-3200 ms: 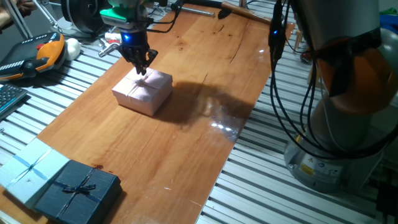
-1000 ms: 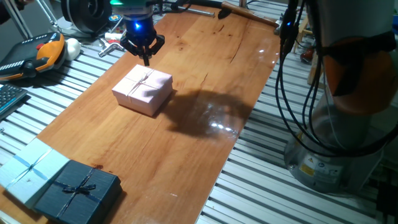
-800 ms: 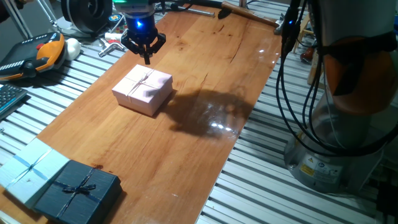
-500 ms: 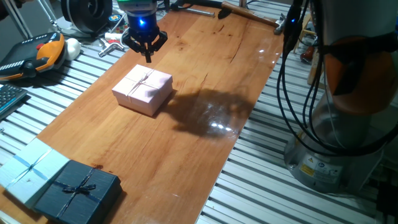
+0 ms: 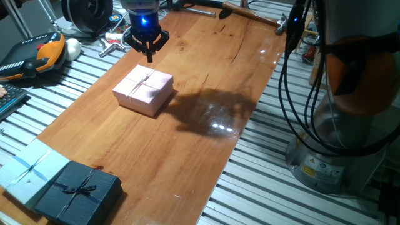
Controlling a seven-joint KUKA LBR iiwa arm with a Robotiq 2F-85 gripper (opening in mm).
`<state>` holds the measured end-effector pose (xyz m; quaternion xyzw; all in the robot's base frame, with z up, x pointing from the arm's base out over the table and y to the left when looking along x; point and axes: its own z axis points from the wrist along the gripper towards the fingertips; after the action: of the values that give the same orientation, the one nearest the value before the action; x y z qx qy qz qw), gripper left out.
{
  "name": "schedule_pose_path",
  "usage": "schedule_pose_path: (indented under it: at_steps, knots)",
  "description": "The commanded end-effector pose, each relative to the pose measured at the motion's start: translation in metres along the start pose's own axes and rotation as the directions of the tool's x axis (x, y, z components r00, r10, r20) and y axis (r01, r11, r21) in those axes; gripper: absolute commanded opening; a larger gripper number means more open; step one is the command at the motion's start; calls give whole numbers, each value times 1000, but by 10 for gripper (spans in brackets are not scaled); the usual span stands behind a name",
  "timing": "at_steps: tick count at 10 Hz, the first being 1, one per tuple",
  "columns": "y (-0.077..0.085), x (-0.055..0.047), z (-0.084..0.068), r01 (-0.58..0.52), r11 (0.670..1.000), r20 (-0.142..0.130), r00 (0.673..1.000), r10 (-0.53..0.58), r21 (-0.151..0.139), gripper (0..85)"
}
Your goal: Cover the box
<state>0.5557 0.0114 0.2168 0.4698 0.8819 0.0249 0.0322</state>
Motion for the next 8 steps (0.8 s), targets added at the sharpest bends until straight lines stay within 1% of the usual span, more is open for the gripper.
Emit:
schedule_pose_path:
  at_steps: [1, 5, 6, 8]
  knots:
    - [-1, 2, -1, -1, 1000, 0, 1000, 1, 0, 0]
    - [-1, 3, -1, -1, 1000, 6, 1000, 1, -1, 0]
    - [-1, 4, -1, 0, 1000, 15, 1000, 0, 1, 0]
    - [-1, 4, -1, 0, 1000, 15, 1000, 0, 1, 0]
